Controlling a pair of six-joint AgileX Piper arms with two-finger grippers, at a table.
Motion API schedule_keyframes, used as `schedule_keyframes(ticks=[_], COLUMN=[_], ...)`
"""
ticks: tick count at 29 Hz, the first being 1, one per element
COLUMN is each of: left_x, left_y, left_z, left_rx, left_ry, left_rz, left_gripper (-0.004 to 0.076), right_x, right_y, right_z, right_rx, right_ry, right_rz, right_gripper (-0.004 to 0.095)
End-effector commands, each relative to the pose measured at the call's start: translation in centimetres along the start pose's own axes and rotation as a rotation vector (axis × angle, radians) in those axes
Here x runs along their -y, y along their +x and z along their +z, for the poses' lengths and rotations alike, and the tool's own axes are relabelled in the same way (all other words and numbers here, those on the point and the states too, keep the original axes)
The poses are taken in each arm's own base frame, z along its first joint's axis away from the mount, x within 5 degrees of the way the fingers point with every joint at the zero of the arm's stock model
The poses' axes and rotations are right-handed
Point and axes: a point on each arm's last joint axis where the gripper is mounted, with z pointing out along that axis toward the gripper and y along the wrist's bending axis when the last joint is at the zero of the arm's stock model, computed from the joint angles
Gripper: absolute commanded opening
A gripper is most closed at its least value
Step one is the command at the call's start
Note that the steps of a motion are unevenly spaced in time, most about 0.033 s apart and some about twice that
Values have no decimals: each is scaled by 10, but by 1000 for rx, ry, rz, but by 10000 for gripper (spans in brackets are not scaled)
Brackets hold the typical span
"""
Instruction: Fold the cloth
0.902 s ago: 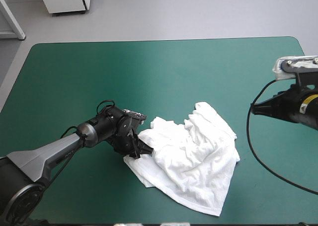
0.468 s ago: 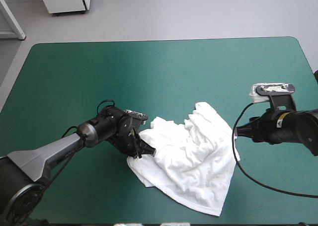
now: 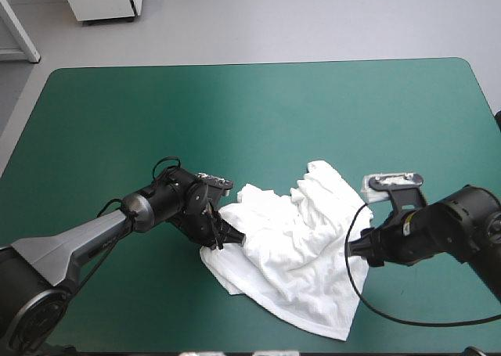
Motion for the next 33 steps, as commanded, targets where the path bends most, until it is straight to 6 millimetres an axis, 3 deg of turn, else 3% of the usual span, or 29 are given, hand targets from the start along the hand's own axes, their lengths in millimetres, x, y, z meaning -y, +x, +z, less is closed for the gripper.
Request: schedule_keyframes(ticks=[1, 12, 19, 27, 30, 31, 33], left_x=[-1, -1, -2, -1, -1, -1, -1], left_y=[-6, -7, -7, -7, -8, -8, -9], left_z=[3, 3, 3, 3, 3, 3, 2], left_rx=[63, 67, 70, 71, 73, 78, 81], left_ry=[-13, -12, -14, -15, -15, -14, -13], left_rz=[20, 20, 23, 49, 66, 68, 68], left_gripper=[-6, -6, -6, -6, -6, -6, -6], right_x=[-11, -65, -79, -77, -78, -81, -86], right_y=[11, 57, 77, 98, 101, 101, 102], right_z=[13, 54, 86, 121, 132, 140, 148], right_rx=[-39, -75, -107, -190, -210, -221, -243], right_ry=[-22, -25, 21, 9, 24, 26, 18], right_rz=[-24, -88, -95, -39, -22, -14, -9], right_gripper=[567, 567, 567, 550, 424, 276, 86])
